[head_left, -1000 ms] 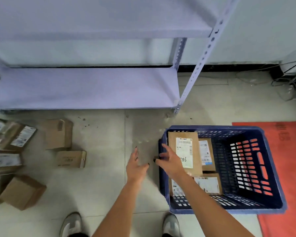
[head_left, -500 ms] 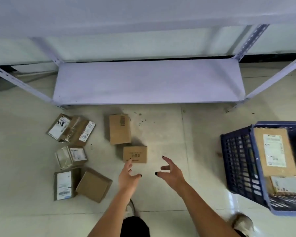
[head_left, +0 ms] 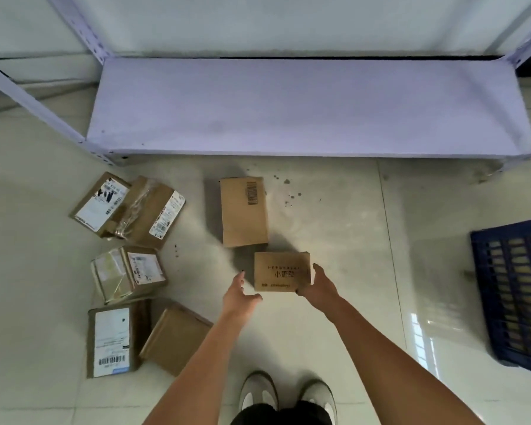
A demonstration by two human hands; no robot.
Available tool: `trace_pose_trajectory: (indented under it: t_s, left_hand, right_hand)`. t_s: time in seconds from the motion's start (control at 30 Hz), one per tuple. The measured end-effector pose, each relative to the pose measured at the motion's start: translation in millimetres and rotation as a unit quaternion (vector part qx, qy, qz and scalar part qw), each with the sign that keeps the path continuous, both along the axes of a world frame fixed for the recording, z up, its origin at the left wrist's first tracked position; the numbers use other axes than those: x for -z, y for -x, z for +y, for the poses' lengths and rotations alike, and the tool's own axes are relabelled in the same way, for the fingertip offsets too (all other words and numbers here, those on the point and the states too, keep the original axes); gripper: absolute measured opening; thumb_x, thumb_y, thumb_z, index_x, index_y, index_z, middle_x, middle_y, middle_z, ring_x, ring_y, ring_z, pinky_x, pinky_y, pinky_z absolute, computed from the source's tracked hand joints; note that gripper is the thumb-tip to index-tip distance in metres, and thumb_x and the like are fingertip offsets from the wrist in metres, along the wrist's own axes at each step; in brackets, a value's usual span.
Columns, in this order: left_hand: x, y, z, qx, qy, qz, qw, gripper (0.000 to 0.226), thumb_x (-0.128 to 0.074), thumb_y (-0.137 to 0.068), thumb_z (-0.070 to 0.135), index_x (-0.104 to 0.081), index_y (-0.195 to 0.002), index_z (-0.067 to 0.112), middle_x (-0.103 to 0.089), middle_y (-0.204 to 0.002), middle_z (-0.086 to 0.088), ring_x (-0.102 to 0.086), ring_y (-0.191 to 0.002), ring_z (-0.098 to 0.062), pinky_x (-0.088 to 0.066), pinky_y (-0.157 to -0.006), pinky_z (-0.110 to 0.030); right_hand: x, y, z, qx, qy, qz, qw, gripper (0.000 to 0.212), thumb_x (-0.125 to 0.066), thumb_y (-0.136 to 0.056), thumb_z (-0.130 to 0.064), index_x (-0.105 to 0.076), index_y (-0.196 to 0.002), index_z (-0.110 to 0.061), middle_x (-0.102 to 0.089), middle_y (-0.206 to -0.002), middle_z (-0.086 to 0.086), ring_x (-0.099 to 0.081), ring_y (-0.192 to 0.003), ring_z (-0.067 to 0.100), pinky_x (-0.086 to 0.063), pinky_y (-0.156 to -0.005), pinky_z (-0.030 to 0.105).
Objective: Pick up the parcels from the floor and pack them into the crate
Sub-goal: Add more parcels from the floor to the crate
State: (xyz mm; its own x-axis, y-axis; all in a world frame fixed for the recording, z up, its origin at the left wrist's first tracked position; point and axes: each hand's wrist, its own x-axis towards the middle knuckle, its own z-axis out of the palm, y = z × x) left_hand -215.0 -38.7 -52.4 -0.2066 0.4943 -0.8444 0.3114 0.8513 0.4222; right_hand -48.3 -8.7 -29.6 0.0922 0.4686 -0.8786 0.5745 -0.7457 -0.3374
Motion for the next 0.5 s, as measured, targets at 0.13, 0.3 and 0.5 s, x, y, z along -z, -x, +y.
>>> trace_pose_trajectory:
  t_s: [0.13,0.3,0.5]
  left_hand:
    - [34,-6,11,0.010,0.029,-0.025,0.999,0.068,-0.064,-0.082,0.005,-0.033,-0.143,0.008,-0.051,-0.134,-0.011,-0.052,-0.116,-0.024,-0.038,-0.083,-0.020]
    - [13,-16,5,-0.048,0.031,-0.050,0.997,0.052,-0.060,-0.081,0.000,-0.046,-0.131,0.005,-0.058,-0.123,-0.010,-0.054,-0.112,-0.026,-0.038,-0.085,-0.022]
    - [-91,-36,-2,-0.106,0.005,-0.082,0.991,0.052,-0.053,-0.084,0.008,-0.045,-0.134,0.021,-0.045,-0.129,-0.011,-0.049,-0.114,-0.024,-0.038,-0.101,-0.036]
  right_hand:
    - [33,6,11,0.068,0.037,0.018,0.997,0.068,-0.059,-0.084,-0.012,-0.027,-0.144,-0.013,-0.050,-0.131,0.010,-0.050,-0.113,0.026,-0.042,-0.085,0.030]
    - [11,2,8,0.116,0.005,0.027,0.993,0.061,-0.059,-0.084,-0.017,-0.036,-0.141,-0.019,-0.048,-0.132,0.004,-0.049,-0.117,0.024,-0.040,-0.086,0.029]
    - [-87,-22,0,0.167,-0.012,0.049,0.985,0.051,-0.060,-0.082,-0.027,-0.047,-0.132,-0.026,-0.060,-0.113,-0.002,-0.059,-0.098,0.019,-0.040,-0.067,0.024]
